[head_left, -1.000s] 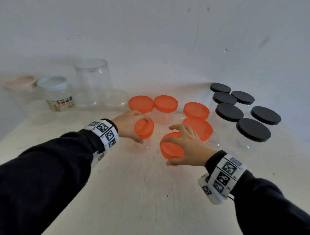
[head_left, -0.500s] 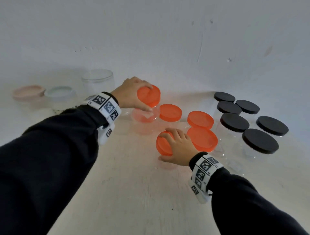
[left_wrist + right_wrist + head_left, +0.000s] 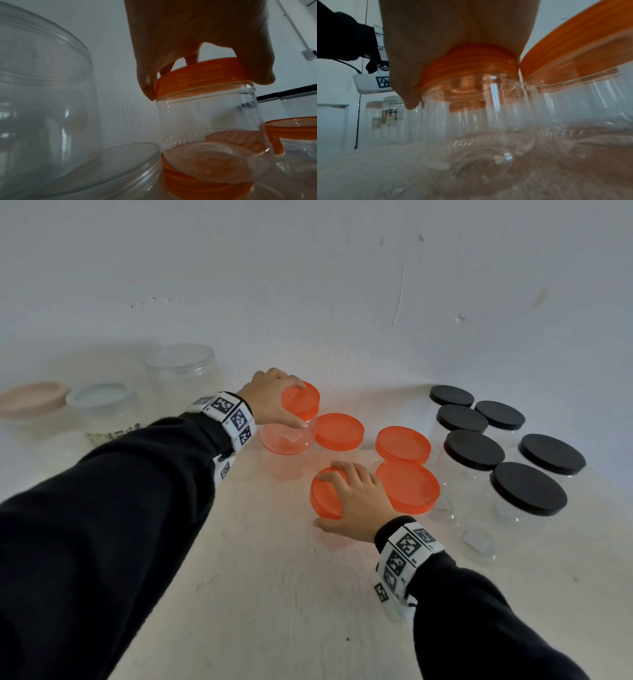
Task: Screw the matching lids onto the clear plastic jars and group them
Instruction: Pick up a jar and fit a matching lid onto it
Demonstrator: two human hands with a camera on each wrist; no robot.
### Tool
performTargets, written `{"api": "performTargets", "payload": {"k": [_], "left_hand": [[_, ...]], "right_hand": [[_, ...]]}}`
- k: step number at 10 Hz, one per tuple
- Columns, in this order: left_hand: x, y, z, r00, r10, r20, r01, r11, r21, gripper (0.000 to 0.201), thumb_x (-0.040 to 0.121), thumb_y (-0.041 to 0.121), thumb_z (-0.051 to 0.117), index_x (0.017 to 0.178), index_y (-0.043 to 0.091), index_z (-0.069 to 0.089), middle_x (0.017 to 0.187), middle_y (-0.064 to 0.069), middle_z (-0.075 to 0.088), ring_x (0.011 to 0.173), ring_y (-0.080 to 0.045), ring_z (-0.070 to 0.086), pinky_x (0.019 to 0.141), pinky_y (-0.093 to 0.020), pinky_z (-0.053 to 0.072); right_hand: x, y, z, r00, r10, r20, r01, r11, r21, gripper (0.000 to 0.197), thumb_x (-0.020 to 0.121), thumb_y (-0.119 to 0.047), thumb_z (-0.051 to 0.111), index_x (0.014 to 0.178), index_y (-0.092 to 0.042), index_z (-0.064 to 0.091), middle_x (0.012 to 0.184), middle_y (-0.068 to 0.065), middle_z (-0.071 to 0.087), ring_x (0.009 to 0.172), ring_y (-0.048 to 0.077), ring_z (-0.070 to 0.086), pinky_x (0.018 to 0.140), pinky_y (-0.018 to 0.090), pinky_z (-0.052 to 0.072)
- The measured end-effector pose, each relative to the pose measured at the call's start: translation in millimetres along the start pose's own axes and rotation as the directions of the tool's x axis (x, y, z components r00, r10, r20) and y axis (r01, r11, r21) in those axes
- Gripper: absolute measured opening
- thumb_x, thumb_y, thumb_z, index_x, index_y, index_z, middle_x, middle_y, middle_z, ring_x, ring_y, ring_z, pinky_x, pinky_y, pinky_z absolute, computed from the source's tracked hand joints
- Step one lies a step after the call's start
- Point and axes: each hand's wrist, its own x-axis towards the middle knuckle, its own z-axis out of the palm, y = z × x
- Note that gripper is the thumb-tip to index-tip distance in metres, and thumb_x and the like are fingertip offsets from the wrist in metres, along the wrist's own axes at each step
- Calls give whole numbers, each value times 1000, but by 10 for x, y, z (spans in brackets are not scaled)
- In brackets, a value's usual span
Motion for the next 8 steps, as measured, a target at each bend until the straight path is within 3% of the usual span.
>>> {"api": "performTargets", "payload": {"k": [1, 3, 4, 5, 6, 7, 8], "left_hand": [[48, -11, 10, 1000, 20, 18, -22, 998, 60, 70, 75, 48, 70, 135, 28, 41, 146, -7, 26, 134, -28, 21, 108, -47, 27], [92, -36, -9, 996, 78, 36, -80, 994, 71, 67, 80, 40, 69, 138, 20, 40, 144, -6, 30, 133, -24, 23, 107, -40, 27], [107, -41, 22, 994, 104, 35, -107, 991, 76, 66, 83, 33, 67, 140, 16, 37, 145, -7, 31, 133, -24, 28, 108, -37, 27], [125, -75, 67, 993, 118, 19, -119, 990, 76, 67, 84, 30, 66, 141, 14, 35, 146, -9, 32, 132, -25, 31, 109, -35, 27], [124, -110, 135, 991, 134, -16, -131, 984, 120, 68, 84, 33, 65, 142, 14, 34, 148, -9, 31, 134, -25, 30, 111, -37, 24], [109, -130, 199, 986, 157, -49, -145, 970, 193, 73, 81, 36, 67, 142, 15, 32, 148, -9, 30, 135, -26, 29, 111, -39, 22], [112, -146, 214, 984, 166, -67, -149, 967, 208, 78, 79, 39, 69, 143, 16, 30, 148, -7, 29, 135, -25, 27, 111, -38, 21]], "right_hand": [[-1, 3, 13, 1000, 0, -7, 0, 1000, 4, 77, 75, -61, 60, 139, -31, 29, 150, 0, 20, 136, 25, 19, 109, 42, 19], [-2, -3, 1, 1000, -7, -2, 7, 1000, 11, 78, 74, -61, 61, 139, -31, 29, 150, -1, 19, 136, 24, 17, 109, 42, 18], [-8, 32, -53, 996, -35, 88, 32, 999, 27, 87, 71, -54, 69, 141, -31, 23, 152, 0, 12, 138, 26, 12, 110, 47, 16], [-13, 77, -132, 980, -61, 188, 52, 997, 53, 93, 70, -35, 74, 144, -32, 18, 153, 0, 5, 139, 28, 7, 111, 49, 16], [-7, 85, -212, 962, -67, 266, 42, 994, 96, 96, 68, -25, 75, 144, -34, 18, 152, -1, 5, 136, 28, 10, 107, 49, 26], [6, 77, -346, 963, -81, 256, 41, 986, 159, 92, 65, -31, 80, 142, -35, 28, 150, -1, 18, 132, 24, 17, 105, 43, 32], [57, 96, -607, 992, -71, 100, 51, 981, 190, 87, 64, -37, 80, 139, -36, 35, 147, -5, 25, 129, 18, 20, 105, 38, 28]]}}
